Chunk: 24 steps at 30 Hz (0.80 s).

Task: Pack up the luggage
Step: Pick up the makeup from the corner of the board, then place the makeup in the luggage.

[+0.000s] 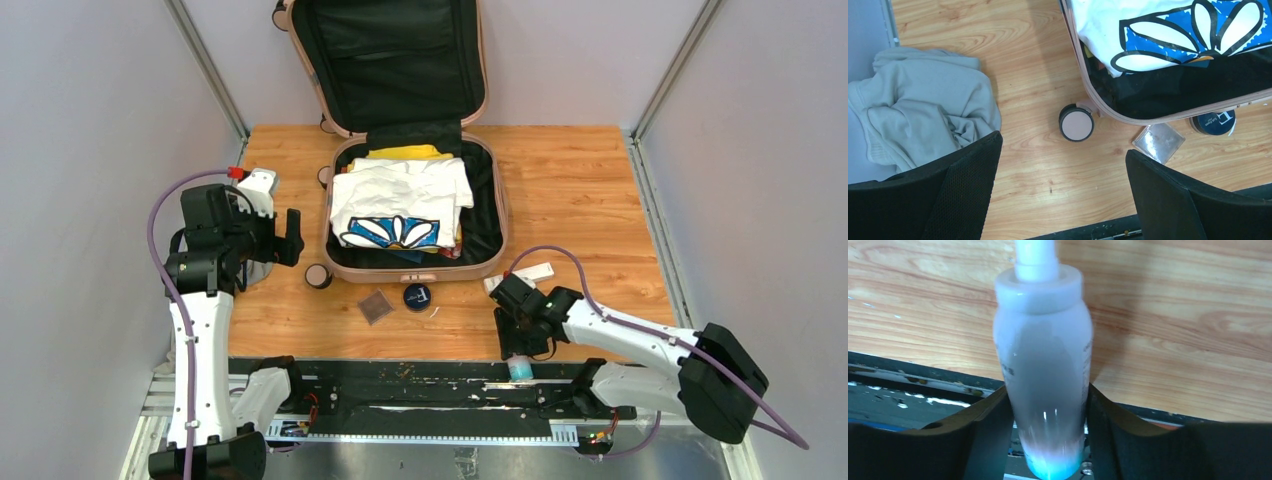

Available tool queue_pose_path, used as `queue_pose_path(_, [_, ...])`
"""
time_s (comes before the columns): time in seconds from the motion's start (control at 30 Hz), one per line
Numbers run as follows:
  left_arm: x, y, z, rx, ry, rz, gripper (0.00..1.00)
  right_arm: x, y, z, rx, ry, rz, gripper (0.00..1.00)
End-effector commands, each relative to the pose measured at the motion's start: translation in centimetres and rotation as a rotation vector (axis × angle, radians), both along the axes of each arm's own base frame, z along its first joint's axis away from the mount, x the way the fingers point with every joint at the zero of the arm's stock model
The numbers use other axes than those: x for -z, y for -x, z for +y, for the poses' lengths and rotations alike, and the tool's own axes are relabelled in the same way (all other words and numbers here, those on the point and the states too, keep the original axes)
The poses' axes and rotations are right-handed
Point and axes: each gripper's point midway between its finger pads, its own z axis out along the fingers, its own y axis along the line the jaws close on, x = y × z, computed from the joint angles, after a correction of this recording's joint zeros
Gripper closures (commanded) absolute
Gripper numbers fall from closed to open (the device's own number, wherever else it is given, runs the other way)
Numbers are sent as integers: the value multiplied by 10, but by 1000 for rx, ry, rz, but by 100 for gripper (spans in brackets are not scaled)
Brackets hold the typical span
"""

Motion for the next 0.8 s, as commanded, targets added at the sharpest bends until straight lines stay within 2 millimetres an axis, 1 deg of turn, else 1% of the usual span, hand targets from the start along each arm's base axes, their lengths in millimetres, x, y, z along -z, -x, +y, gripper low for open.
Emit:
queue_pose_path(0.0, [3, 1, -3, 20, -3, 10, 0, -1, -10, 18, -16, -46, -50, 55])
queue_pose_path(0.07, [5, 1, -2, 21, -3, 15, 0, -10, -12, 20, -26, -60, -64, 73])
queue_pose_path(0.1, [6, 2, -2, 21, -4, 17, 0, -20, -15, 23, -26, -79, -87, 82])
queue_pose_path(0.13, [6, 2, -2, 22, -5, 17, 0, -30, -17, 21, -25, -83, -104, 89])
queue_pose_path(0.2, [5, 1, -2, 22, -8, 15, 0, -62, -28, 23, -26, -106, -176, 99])
queue_pose_path(0.27, [4, 1, -3, 25, -5, 14, 0, -103, -44, 25, -26, -128, -278, 100])
queue_pose_path(0.3, [4, 1, -3, 27, -1, 14, 0, -135, -57, 29, -27, -158, -341, 100])
queue_pose_path(0.37, [3, 1, -4, 28, 4, 13, 0, -180, -79, 26, -16, -164, -406, 100])
queue_pose_path(0.43, [4, 0, -5, 31, 10, 16, 0, -212, -103, 31, -18, -188, -440, 100])
queue_pose_path(0.47, [5, 1, -5, 33, 10, 17, 0, -223, -116, 34, -19, -189, -457, 100])
queue_pose_path(0.53, [6, 2, -5, 32, 10, 19, 0, -233, -146, 42, -25, -167, -478, 100])
queue_pose_path(0.57, [7, 2, -6, 32, 11, 20, 0, -233, -162, 45, -26, -150, -483, 100])
queue_pose_path(0.63, [8, 4, -6, 34, 11, 21, 0, -218, -202, 56, -37, -112, -460, 100])
queue_pose_path(0.67, [8, 4, -6, 34, 13, 20, 0, -212, -223, 56, -21, -96, -457, 100])
queue_pose_path(0.7, [7, 5, -6, 33, 10, 17, 0, -210, -246, 59, -10, -88, -466, 100])
queue_pose_path(0.77, [5, 5, -5, 26, 5, 10, 0, -192, -280, 65, 4, -73, -431, 100])
